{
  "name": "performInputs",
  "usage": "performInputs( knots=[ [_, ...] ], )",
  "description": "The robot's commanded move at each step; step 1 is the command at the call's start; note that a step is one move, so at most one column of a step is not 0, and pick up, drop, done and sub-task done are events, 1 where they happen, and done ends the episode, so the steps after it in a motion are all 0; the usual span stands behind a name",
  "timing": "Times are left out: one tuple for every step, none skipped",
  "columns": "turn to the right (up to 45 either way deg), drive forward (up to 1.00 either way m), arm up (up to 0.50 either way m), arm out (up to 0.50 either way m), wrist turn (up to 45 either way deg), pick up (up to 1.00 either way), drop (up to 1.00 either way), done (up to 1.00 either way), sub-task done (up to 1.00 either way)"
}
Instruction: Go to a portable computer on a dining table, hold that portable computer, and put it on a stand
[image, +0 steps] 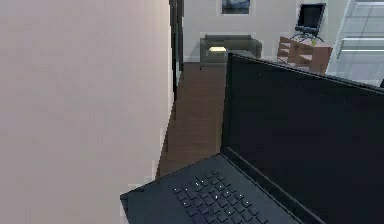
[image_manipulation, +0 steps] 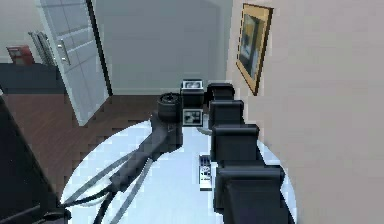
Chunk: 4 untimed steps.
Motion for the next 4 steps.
performInputs(
  knots=[
    [0.0,0.0,0.0,-0.18,0.0,0.0,0.0,0.0,0.0],
    [0.0,1.0,0.0,0.0,0.0,0.0,0.0,0.0,0.0],
    [0.0,1.0,0.0,0.0,0.0,0.0,0.0,0.0,0.0],
    [-3.0,0.0,0.0,0.0,0.0,0.0,0.0,0.0,0.0]
  ],
)
